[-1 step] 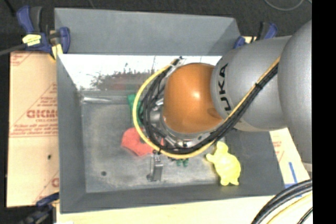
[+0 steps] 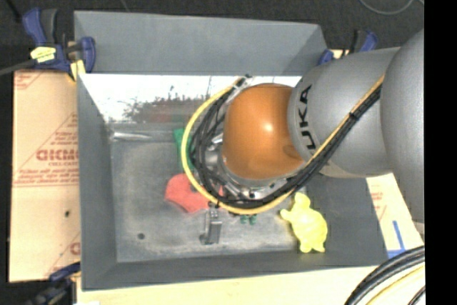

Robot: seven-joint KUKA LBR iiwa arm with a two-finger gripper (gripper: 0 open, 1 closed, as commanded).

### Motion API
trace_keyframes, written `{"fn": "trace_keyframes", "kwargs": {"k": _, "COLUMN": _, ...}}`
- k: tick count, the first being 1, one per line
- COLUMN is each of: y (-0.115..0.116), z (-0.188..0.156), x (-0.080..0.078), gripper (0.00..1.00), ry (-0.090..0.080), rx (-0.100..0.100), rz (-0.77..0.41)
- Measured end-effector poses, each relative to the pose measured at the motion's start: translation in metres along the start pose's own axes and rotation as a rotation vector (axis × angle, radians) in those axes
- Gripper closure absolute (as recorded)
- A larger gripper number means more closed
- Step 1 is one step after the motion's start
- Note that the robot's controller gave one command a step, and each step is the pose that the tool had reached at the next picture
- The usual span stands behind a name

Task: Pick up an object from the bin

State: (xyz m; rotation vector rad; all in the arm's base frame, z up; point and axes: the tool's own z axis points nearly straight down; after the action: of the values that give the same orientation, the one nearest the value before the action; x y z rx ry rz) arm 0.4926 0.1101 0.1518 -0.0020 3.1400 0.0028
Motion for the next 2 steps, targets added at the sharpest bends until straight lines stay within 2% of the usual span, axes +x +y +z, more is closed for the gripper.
{"fn": "trace_keyframes", "kwargs": {"k": 1, "y": 0.0113, "z": 0.0770, "x": -0.0383, "gripper": 1.00, "ry": 0.004, "rx": 0.000, "rz": 0.177}}
{"fn": "trace_keyframes", "kwargs": {"k": 2, "y": 0.0113, "z": 0.0770, "x": -0.0383, "gripper": 1.00, "ry": 0.004, "rx": 0.000, "rz": 0.177}}
